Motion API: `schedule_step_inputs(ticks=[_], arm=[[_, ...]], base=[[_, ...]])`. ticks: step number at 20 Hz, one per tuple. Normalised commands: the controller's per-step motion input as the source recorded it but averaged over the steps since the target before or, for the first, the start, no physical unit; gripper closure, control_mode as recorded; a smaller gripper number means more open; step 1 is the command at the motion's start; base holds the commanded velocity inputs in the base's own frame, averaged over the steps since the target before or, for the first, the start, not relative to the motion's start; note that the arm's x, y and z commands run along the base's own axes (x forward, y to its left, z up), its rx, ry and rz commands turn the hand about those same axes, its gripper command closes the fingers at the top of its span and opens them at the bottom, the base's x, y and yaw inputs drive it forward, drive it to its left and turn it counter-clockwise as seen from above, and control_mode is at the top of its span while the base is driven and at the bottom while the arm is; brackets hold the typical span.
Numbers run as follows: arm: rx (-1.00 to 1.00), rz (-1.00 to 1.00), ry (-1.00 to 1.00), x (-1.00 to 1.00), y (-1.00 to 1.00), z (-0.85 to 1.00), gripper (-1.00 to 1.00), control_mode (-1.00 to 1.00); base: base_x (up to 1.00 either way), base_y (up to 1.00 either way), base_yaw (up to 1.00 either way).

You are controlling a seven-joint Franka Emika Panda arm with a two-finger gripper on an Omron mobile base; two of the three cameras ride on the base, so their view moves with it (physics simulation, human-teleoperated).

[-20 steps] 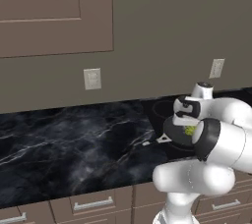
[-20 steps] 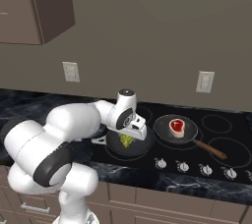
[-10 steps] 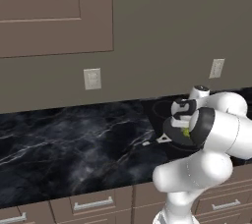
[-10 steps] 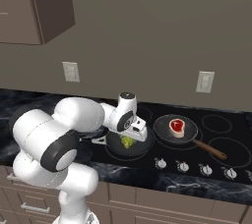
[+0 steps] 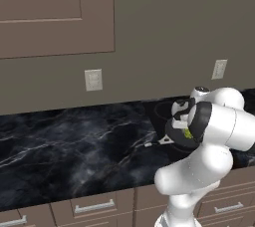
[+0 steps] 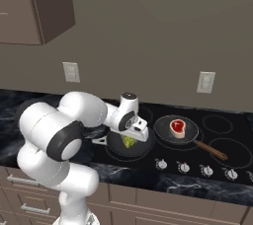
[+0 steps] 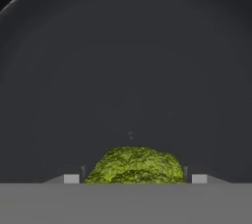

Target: Place both pans onto different burners. Then place the broccoli and the steak on different pans.

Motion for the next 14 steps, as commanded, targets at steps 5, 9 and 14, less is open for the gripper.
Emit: schedule_step_inputs(ticks=[5, 9, 14], arm=[[-0.01, 0.0, 0.0, 0.04, 0.0, 0.0, -1.0, -1.0], [0.0, 0.0, 0.0, 0.0, 0.0, 0.0, -1.0, -1.0], [0.0, 0.0, -0.01, -0.1, -0.02, 0.17, -1.0, -1.0]], base=[[0.0, 0.0, 0.0], [0.0, 0.0, 0.0], [0.0, 0.0, 0.0]])
